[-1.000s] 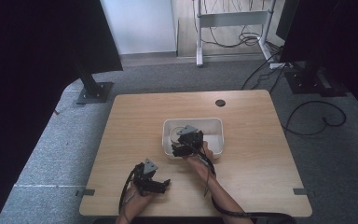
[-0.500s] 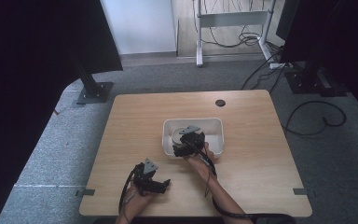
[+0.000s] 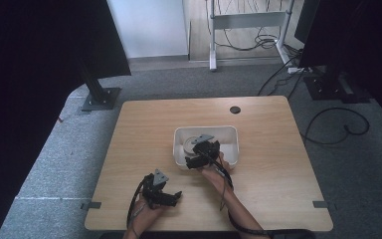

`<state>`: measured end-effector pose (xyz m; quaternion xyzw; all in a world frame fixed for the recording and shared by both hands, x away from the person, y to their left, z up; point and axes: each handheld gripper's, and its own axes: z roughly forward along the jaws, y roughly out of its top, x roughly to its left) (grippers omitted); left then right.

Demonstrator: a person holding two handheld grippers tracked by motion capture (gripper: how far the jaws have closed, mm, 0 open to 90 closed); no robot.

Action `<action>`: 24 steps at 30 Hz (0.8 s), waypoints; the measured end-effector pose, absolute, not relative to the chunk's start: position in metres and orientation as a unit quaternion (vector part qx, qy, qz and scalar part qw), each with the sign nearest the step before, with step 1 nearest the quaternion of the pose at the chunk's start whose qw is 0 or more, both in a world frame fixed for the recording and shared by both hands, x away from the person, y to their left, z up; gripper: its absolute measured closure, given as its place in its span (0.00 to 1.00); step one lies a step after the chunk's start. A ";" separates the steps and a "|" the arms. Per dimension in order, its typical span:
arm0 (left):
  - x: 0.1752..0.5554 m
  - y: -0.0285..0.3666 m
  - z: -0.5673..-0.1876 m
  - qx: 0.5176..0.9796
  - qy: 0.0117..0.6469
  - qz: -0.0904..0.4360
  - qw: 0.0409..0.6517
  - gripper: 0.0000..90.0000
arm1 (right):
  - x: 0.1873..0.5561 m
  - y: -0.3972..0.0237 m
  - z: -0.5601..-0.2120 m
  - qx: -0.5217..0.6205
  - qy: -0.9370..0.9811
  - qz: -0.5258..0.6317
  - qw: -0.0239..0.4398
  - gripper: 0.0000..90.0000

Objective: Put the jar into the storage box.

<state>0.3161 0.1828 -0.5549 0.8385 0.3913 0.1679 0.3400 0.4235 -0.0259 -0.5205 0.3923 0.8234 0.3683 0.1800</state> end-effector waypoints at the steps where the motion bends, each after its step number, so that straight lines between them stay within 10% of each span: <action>1: 0.316 0.183 -0.555 0.838 0.391 0.168 0.340 0.00 | 0.423 -0.027 -0.520 0.391 0.824 0.369 0.179 0.05; 24: 0.316 0.183 -0.555 0.838 0.392 0.168 0.340 0.00 | 0.408 -0.044 -0.499 0.363 0.826 0.394 0.174 0.06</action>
